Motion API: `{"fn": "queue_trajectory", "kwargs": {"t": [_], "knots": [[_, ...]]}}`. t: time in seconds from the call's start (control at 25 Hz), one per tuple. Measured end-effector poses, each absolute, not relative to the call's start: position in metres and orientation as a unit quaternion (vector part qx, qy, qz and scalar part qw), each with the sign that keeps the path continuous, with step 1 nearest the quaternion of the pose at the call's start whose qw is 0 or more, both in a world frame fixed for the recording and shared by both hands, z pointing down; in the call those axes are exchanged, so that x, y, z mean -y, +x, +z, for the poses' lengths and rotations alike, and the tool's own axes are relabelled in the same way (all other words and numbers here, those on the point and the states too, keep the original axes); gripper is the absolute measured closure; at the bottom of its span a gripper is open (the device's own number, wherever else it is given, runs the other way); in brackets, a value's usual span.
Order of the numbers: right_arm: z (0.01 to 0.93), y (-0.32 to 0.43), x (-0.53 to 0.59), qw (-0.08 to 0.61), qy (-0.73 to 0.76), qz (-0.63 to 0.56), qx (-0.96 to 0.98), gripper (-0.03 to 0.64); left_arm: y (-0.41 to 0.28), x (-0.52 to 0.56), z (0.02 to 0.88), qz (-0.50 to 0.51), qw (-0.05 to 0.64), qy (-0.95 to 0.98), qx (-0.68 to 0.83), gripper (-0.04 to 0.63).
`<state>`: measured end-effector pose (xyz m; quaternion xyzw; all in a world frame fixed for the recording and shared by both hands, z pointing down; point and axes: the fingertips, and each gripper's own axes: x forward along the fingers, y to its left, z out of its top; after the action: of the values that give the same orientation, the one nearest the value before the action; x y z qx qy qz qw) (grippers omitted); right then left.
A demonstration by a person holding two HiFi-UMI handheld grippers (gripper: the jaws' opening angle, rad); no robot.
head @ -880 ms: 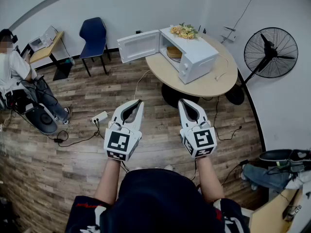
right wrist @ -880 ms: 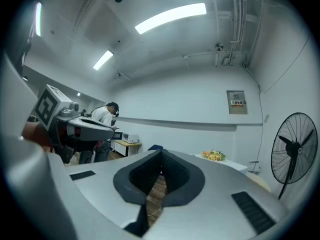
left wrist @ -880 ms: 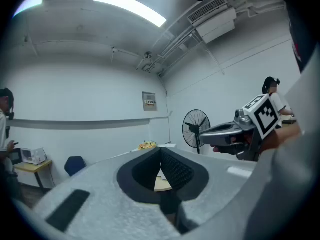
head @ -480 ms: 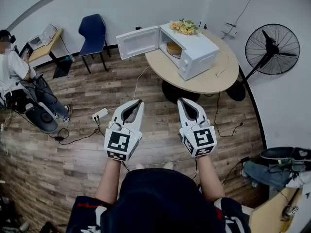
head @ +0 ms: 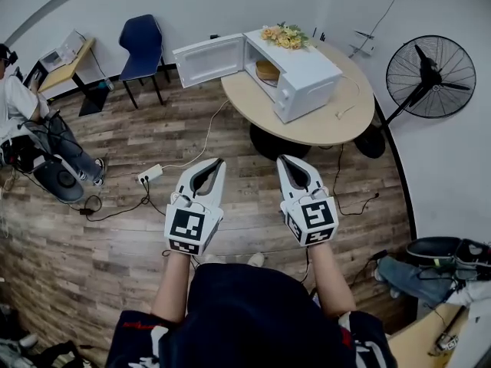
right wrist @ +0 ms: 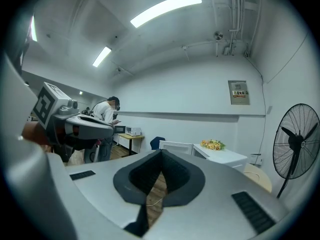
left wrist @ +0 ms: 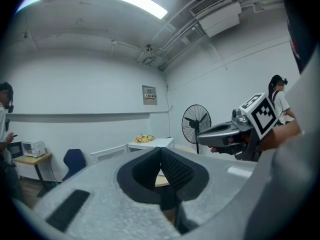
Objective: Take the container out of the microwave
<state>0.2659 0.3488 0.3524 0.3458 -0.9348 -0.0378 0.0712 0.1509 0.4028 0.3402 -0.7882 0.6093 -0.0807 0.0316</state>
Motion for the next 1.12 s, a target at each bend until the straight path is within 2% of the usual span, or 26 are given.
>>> {"fn": "queue_trajectory", "kwargs": {"t": [0.48,1.12], "knots": [[0.38,0.28,-0.328,0.09,0.329,-0.022,0.94,0.609,0.17,-0.387,0.369,-0.109,0.017,-0.785,-0.61,0.58],[0.375,0.199,-0.208,0.096,0.35,-0.023,0.932,0.609,0.084,-0.254,0.363,-0.098,0.018,-0.803,-0.588,0.58]]}}
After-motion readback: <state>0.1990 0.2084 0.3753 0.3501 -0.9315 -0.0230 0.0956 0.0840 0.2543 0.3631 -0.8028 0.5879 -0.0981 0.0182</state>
